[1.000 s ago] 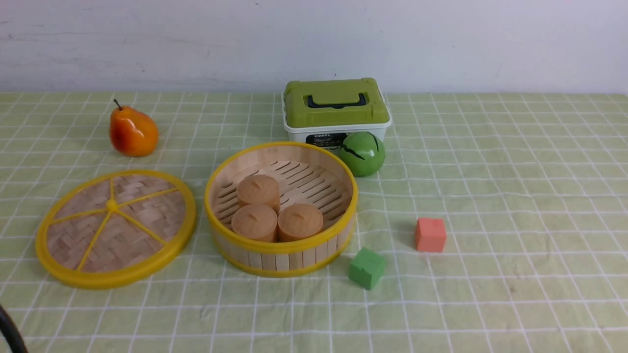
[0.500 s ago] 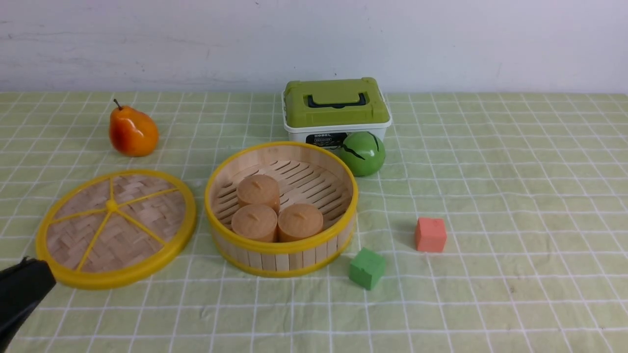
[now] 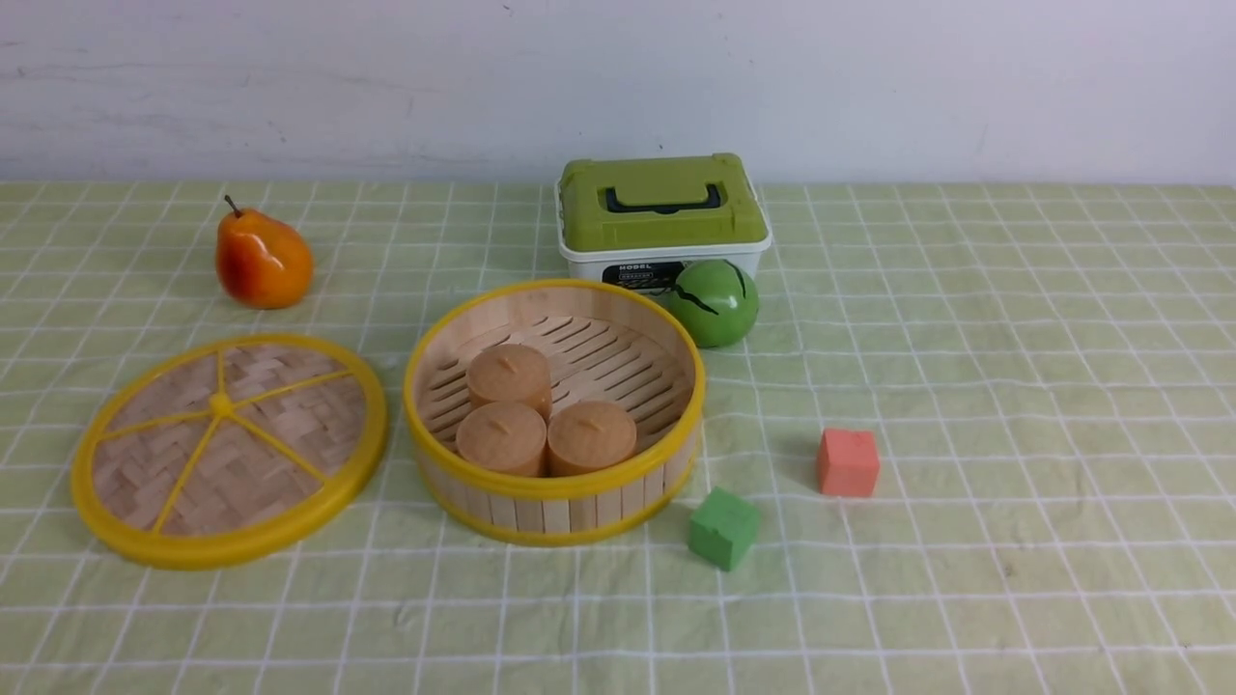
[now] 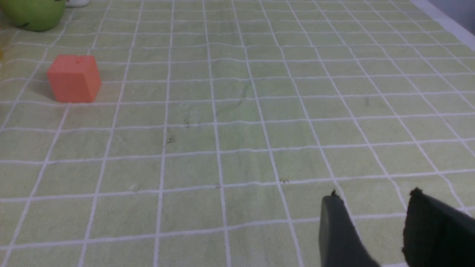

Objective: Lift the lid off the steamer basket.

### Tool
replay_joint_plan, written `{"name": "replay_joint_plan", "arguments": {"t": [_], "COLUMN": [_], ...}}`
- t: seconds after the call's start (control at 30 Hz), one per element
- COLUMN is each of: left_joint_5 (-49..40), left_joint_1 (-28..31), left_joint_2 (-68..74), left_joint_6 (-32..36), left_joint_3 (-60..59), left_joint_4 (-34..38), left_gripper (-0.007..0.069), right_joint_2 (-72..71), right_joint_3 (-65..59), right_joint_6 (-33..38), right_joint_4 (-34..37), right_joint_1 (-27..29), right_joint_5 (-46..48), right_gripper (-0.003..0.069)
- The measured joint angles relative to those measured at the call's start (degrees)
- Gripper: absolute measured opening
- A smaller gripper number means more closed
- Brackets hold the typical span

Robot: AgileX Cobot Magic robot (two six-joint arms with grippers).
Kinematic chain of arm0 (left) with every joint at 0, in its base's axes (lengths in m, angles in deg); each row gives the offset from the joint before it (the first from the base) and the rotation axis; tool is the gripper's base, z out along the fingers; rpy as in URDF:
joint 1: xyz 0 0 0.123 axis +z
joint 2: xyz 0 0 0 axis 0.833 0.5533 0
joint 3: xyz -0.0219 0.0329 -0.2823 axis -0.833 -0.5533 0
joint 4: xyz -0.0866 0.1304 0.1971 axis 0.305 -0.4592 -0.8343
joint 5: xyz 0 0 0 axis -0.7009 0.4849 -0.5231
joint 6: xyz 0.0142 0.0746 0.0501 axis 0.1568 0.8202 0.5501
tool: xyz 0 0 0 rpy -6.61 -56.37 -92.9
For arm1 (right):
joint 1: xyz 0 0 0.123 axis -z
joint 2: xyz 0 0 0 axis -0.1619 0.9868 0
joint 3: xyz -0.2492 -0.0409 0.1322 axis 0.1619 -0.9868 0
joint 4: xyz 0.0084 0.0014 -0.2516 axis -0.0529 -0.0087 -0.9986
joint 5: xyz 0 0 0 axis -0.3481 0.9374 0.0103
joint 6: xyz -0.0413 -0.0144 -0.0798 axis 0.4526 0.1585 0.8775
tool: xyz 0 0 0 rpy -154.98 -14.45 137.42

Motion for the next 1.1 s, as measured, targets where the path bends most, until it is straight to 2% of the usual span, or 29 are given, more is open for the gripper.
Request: {"name": "replay_joint_plan", "arguments": {"t": [0.07,0.1,0.27,0.4,0.53,0.73,1.1], "left_joint_5": [-0.6,-1.8,-6.2,-7.1,-7.8,-7.7,-7.5], "left_joint_1": [1.0,1.9,2.2,2.2,2.2,2.2,2.2], "left_joint_2": [-0.2,-0.3,-0.3,-0.3,-0.3,-0.3,-0.3], "left_joint_6": [-1.8,-7.0,-22.5,-29.9,-30.7,-26.5,-25.6], "left_joint_3": [-0.8,-1.8,-5.0,-9.3,-13.4,-13.6,-13.7], "left_joint_4": [-2.0,-5.9,-20.0,-23.4,-21.6,-20.9,-20.6], "left_gripper": [-0.0013,-0.0013,-0.0013,-0.0013,-0.0013,-0.0013,-0.0013], "right_joint_2": [0.0,0.0,0.0,0.0,0.0,0.0,0.0], "right_joint_3": [0.0,0.0,0.0,0.0,0.0,0.0,0.0], "right_joint_6": [0.0,0.0,0.0,0.0,0.0,0.0,0.0], "right_joint_4": [0.0,0.0,0.0,0.0,0.0,0.0,0.0], "right_joint_1": [0.0,0.0,0.0,0.0,0.0,0.0,0.0], "right_joint_5": [0.0,0.0,0.0,0.0,0.0,0.0,0.0], "right_gripper": [0.024,0.024,0.024,0.0241,0.0241,0.0241,0.0241]}}
